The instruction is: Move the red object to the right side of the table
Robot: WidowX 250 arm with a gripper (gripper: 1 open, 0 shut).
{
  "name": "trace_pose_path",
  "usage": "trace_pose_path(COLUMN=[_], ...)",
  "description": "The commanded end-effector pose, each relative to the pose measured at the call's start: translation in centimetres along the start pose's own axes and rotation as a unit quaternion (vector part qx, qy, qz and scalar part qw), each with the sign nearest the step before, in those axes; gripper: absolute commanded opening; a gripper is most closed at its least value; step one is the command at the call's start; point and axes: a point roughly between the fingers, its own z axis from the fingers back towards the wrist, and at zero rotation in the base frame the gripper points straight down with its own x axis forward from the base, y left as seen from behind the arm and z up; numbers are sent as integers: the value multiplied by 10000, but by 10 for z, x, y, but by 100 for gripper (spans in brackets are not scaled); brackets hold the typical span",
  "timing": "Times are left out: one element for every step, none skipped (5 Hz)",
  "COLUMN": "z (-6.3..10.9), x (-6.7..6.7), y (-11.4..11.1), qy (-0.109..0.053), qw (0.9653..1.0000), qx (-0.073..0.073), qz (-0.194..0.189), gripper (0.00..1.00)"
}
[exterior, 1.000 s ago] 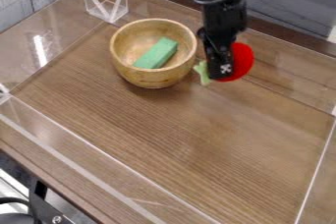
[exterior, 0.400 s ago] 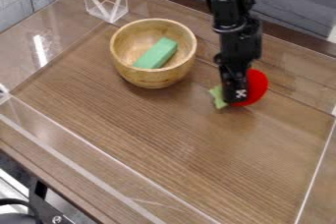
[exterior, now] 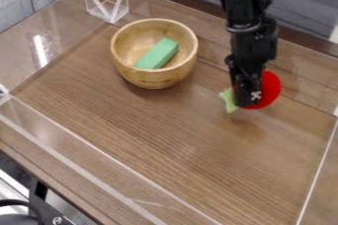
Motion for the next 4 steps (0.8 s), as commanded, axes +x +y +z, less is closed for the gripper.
trace_pose_path(z=[36,32,30,22], x=[6,4,1,2], y=[17,20,23,15], qy=[-339,-359,-391,-394], qw=[9987,9982,9975,9982], qx=[302,311,337,301], qz=[251,358,475,344], gripper=[0,0,0,0])
